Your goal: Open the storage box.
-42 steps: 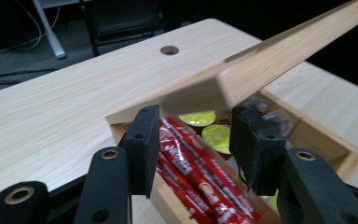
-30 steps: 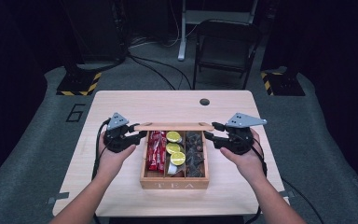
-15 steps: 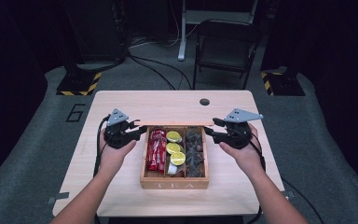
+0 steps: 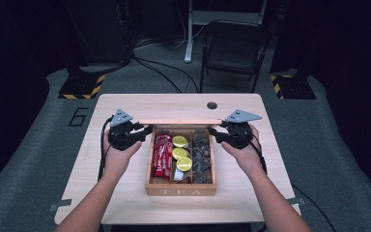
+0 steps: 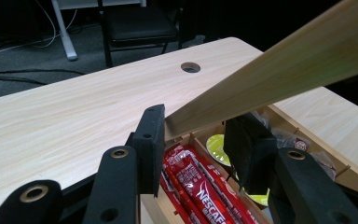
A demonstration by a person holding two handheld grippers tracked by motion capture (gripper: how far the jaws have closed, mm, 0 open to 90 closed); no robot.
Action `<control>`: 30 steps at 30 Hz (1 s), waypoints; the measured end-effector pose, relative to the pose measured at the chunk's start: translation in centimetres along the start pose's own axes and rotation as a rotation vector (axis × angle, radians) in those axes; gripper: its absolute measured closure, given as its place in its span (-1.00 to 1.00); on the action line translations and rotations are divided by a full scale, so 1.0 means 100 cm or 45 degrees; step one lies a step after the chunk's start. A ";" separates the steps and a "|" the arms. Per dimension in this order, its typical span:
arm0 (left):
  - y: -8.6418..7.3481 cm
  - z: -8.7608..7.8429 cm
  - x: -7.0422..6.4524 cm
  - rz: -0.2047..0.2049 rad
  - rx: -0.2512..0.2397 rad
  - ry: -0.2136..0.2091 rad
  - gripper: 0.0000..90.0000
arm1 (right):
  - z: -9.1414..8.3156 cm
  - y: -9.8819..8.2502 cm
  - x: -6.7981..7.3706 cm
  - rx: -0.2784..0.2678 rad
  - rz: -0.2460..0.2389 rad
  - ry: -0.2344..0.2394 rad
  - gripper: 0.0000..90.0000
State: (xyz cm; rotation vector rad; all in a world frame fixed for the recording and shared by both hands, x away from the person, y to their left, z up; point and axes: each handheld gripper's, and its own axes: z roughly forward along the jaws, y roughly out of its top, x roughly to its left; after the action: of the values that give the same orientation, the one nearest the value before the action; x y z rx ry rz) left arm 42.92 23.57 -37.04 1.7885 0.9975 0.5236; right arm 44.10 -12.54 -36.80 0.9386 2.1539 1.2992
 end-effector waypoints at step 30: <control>-0.013 -0.006 -0.007 -0.042 0.003 0.026 0.28 | 0.008 -0.007 -0.009 -0.036 0.089 0.034 0.23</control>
State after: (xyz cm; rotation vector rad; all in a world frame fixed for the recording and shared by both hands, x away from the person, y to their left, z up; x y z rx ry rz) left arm 41.60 23.54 -37.94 1.7694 1.0404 0.5210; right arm 45.00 -13.01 -37.79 0.9992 2.1344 1.3789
